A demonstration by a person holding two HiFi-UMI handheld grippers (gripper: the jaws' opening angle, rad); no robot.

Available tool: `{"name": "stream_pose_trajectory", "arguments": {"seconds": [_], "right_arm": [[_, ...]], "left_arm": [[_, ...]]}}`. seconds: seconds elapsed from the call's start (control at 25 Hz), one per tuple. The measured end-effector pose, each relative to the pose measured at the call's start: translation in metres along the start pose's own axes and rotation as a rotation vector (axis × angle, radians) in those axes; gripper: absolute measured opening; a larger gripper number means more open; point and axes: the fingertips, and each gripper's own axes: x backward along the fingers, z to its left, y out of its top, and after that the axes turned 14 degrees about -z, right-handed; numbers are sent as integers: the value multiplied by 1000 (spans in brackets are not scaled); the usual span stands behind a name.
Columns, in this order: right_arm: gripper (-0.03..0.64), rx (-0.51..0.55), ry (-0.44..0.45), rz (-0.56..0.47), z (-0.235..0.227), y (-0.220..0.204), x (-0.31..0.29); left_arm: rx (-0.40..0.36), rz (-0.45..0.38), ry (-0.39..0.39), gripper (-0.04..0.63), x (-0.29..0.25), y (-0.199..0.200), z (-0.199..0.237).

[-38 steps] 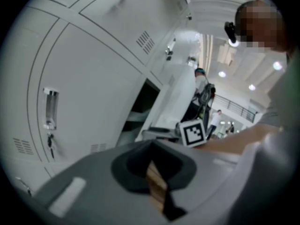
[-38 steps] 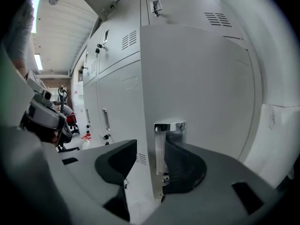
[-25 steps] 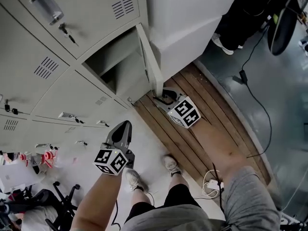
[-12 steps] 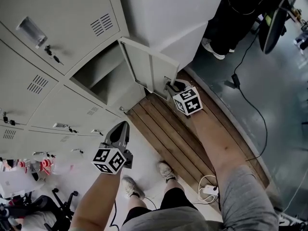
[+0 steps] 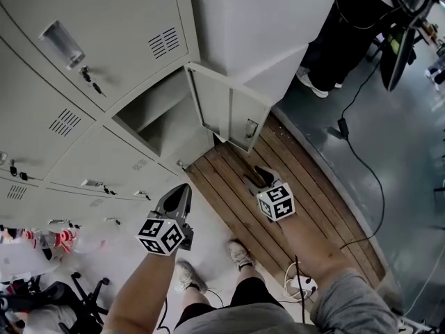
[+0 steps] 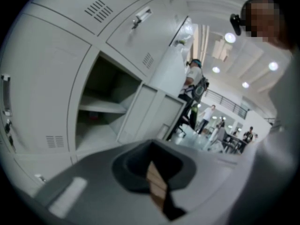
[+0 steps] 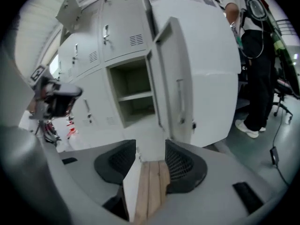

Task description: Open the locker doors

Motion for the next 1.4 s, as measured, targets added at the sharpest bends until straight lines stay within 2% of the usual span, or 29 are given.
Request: {"name": "stream_pose_trajectory", "arguments": {"seconds": [0.12,0.28,0.36,0.72,1.08,1.24,1.4], "right_arm": [[189,-46,110,54,63,-44,29],[189,-143,127,51,94,-60,45],[189,-154,135,39,98,-57,42],[189,-86,201,-54,87,-8,16],[168,-39,272,-132,81,32,-7],[110,-5,320,-137,112,31,-32],[37,28,389,-116,189,5,-71]], "left_arm": [[15,7,8,0,6,-3,11],[11,-14,26,3,15,-3,23],[16,-10,43,3,19,-7,28],[42,13,109,3,21,-24,31],[-9,33,143,3,12,-15,27],[-19,45,166,3,44,-19,55],[18,48,208,3,100,-36,114]]}}
